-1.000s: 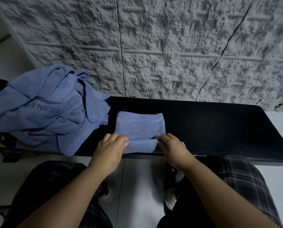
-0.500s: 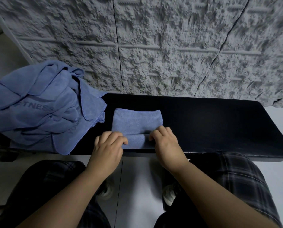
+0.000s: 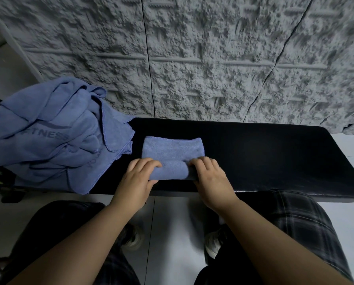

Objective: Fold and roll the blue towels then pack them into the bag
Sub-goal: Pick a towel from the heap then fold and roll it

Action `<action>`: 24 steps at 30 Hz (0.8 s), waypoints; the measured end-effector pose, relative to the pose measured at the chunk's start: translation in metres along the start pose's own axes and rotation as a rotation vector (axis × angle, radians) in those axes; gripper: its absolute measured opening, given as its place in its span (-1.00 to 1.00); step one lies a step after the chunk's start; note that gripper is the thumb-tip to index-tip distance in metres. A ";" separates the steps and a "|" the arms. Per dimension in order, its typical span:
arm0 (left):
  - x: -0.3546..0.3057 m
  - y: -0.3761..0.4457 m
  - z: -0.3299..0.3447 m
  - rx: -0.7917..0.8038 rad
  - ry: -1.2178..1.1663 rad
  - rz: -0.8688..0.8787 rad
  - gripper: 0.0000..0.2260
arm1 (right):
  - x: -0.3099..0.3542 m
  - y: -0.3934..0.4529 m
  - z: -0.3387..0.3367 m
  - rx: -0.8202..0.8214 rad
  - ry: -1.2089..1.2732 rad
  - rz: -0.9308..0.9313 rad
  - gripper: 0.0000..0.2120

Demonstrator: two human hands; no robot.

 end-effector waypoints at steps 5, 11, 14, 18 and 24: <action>0.007 0.011 -0.006 0.107 -0.143 -0.077 -0.70 | -0.003 0.002 -0.006 0.076 0.040 0.031 -0.61; 0.011 -0.009 0.006 0.303 -0.282 -0.177 -0.77 | -0.010 -0.006 -0.014 0.391 0.225 0.183 -0.72; 0.006 -0.012 0.006 0.284 -0.295 -0.219 -0.83 | -0.011 -0.009 -0.012 0.474 0.272 0.245 -0.72; 0.002 -0.009 0.002 0.189 -0.043 -0.233 -0.64 | -0.011 -0.008 -0.009 0.431 0.319 0.325 -0.72; -0.028 -0.015 -0.006 -0.084 0.156 0.056 -0.50 | -0.015 -0.005 -0.009 0.376 0.403 0.433 -0.72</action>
Point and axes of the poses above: each hand's wrist, its own y-axis towards the middle knuckle, its own z-axis out of the palm, x = y × z, the point moved 5 cm from there along y, towards the middle knuckle, and after that the axes turned 3 degrees about y, right-handed, at the moved point
